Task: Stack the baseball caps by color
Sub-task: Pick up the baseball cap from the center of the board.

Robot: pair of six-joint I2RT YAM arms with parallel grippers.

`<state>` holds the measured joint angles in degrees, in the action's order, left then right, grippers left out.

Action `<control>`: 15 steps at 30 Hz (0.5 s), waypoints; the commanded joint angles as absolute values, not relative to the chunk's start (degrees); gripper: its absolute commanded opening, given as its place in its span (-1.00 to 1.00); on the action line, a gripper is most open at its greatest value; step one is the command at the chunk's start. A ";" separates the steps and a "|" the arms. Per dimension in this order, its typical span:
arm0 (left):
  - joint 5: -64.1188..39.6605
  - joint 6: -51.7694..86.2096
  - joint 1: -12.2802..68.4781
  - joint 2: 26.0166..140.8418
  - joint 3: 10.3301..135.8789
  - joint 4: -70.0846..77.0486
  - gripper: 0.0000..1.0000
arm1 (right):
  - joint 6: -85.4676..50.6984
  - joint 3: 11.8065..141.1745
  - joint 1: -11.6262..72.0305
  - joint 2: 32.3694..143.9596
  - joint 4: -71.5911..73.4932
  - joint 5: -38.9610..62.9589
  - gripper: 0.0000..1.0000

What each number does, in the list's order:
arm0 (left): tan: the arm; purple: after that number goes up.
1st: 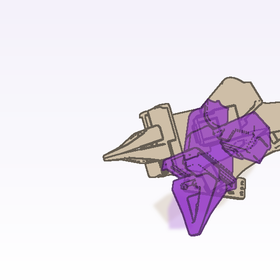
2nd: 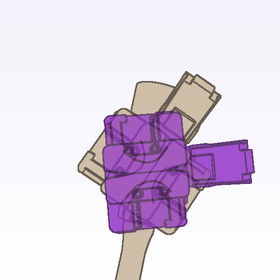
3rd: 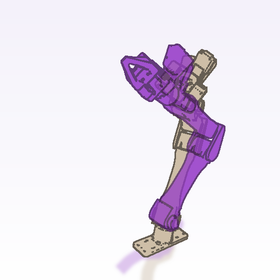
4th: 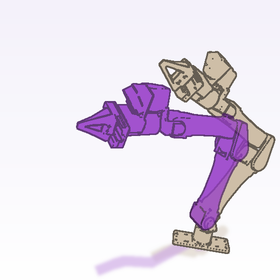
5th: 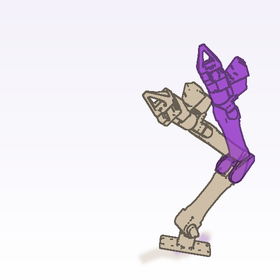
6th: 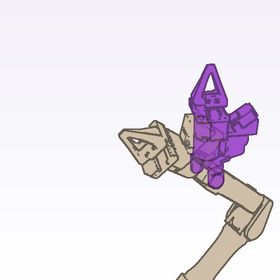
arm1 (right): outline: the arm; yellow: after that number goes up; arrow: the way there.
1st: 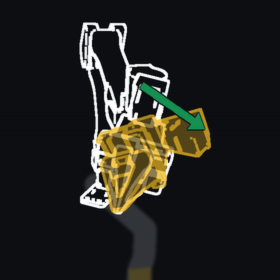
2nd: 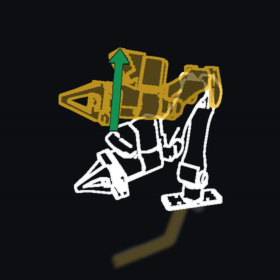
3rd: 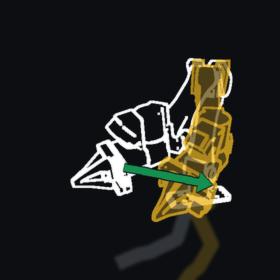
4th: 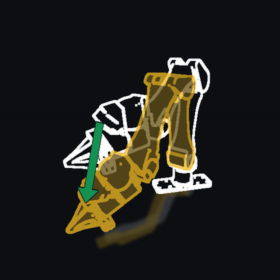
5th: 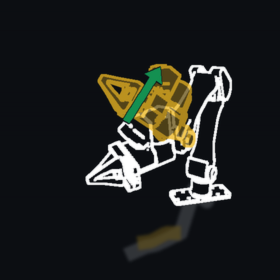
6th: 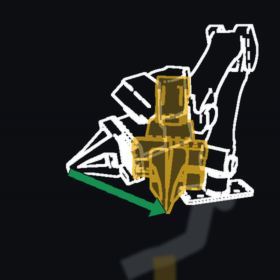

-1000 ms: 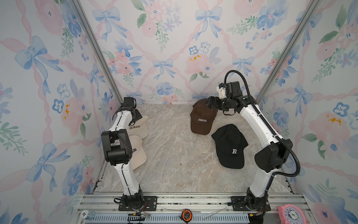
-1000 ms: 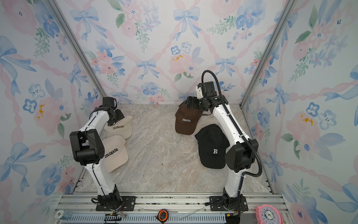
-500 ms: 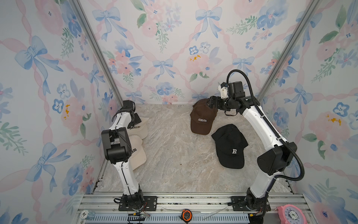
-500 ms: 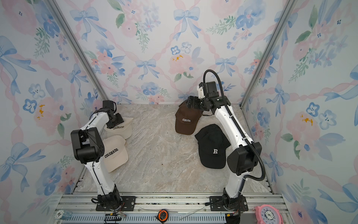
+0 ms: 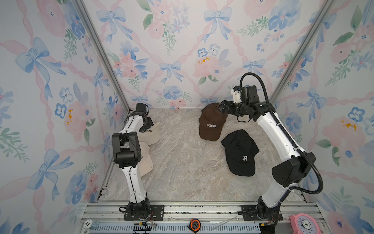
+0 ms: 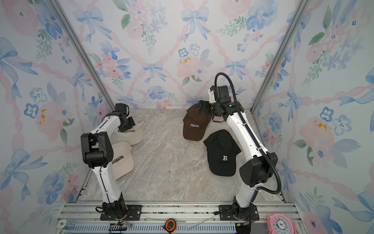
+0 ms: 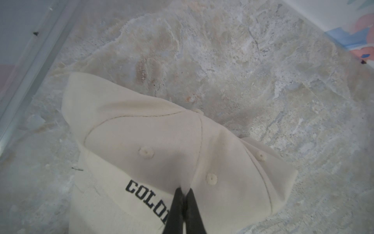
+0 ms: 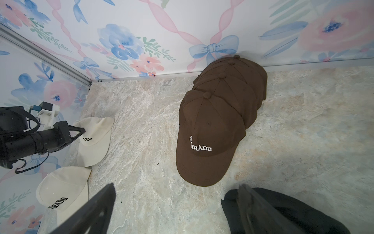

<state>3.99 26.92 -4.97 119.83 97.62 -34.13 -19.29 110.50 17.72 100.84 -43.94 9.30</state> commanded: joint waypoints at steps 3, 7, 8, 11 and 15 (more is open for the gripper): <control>2.96 32.48 -0.18 117.54 100.85 -35.08 -1.00 | -19.25 108.68 17.44 98.44 -44.43 8.44 0.92; 4.24 35.47 3.48 115.30 102.19 -35.58 -1.00 | -19.16 106.76 16.88 96.85 -44.14 8.70 0.92; 4.14 36.37 4.33 114.88 102.35 -35.63 -1.00 | -19.14 106.13 16.67 96.32 -43.97 8.78 0.92; 7.18 36.91 7.13 114.35 102.33 -35.53 -1.00 | -19.40 103.82 16.01 95.19 -42.92 9.25 0.92; 8.14 38.18 9.00 117.07 102.04 -35.29 -1.00 | -19.71 101.20 15.52 92.20 -41.94 9.67 0.92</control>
